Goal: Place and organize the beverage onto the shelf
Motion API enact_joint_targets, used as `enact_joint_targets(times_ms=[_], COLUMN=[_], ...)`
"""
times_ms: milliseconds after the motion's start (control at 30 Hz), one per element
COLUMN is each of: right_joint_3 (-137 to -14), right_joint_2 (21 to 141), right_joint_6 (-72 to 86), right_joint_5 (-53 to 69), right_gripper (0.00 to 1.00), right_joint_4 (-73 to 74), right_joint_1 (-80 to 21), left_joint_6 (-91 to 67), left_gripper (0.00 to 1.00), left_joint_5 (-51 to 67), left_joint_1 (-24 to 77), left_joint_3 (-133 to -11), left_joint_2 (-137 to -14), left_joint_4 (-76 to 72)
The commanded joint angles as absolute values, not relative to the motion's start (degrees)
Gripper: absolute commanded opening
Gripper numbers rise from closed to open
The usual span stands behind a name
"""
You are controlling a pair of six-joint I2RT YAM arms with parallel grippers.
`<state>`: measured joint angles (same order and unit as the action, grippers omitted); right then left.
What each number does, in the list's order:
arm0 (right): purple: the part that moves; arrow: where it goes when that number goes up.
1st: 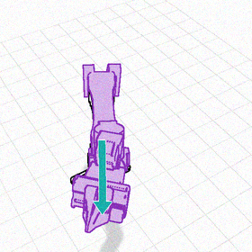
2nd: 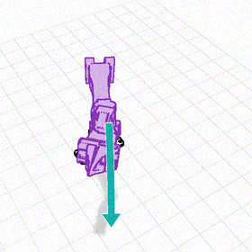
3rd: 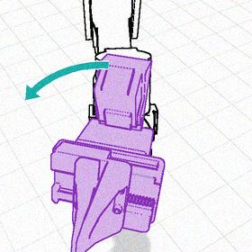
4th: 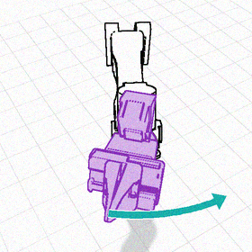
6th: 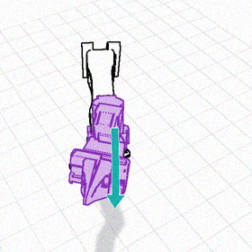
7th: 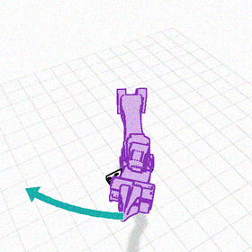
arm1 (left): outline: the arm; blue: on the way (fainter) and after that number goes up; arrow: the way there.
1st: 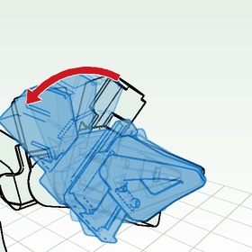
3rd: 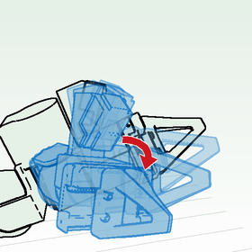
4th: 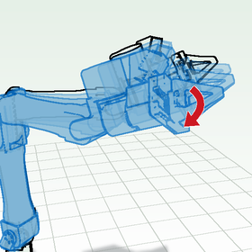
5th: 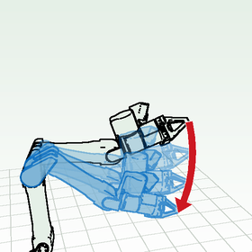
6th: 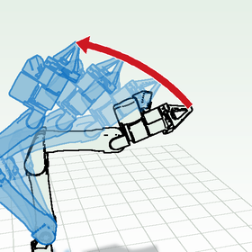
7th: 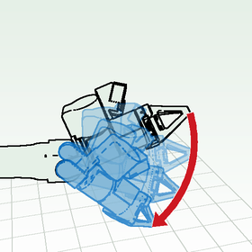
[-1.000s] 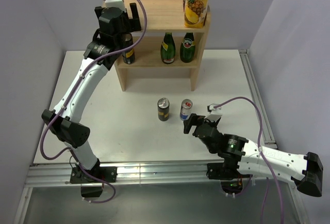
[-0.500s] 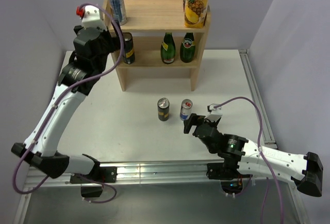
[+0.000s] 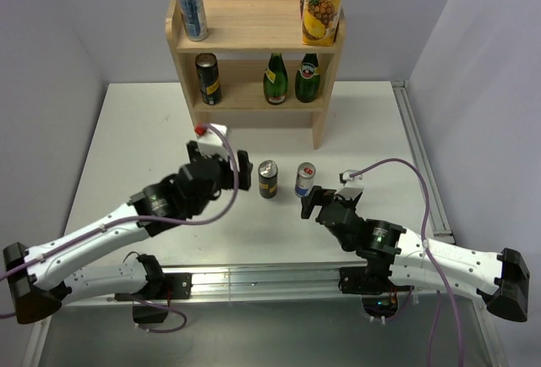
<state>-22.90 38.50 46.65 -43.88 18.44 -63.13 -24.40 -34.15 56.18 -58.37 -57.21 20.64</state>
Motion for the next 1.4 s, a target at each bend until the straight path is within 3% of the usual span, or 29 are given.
enact_joint_targets(times_ms=[0, 267, 700, 1100, 1200, 1233, 1300, 1367], right_joint_3=[-23.29, -23.2, -22.85, -22.32, -22.06, -22.06, -21.89, -21.88], right_joint_2=[39.2, 38.32, 37.44, 35.86, 35.25, 35.07, 34.89, 34.8], right_joint_6=[47.46, 48.16, 48.43, 48.52, 48.52, 48.6, 48.52, 48.51], right_joint_5=[-45.7, -46.14, -46.23, -46.23, -46.14, -46.23, -46.14, -46.23], right_gripper=[0.98, 0.98, 0.98, 0.98, 0.98, 0.98, 0.98, 0.98], right_joint_4=[17.75, 18.28, 18.63, 18.9, 18.9, 18.81, 18.81, 18.81], right_joint_1=[-63.46, -63.46, -63.37, -63.37, -63.46, -63.37, -63.46, -63.46], left_joint_6=[-29.0, -30.58, -29.27, -28.48, -28.21, -28.13, -27.86, -28.12], left_gripper=[0.99, 0.99, 0.99, 0.94, 0.86, 0.67, 0.43, 0.32], left_joint_5=[-33.15, -30.67, -35.85, -43.68, -45.52, -46.75, -47.02, -47.46], left_joint_1=[60.89, 66.0, 66.09, 62.14, 61.44, 61.17, 60.73, 60.03], left_joint_3=[-50.13, -38.15, -34.37, -46.23, -48.51, -48.86, -50.18, -50.62], left_joint_2=[-57.56, -63.36, -79.0, -101.33, -104.49, -105.2, -106.78, -107.92], left_joint_4=[12.32, -5.0, -23.98, -30.57, -31.02, -31.37, -31.64, -32.16])
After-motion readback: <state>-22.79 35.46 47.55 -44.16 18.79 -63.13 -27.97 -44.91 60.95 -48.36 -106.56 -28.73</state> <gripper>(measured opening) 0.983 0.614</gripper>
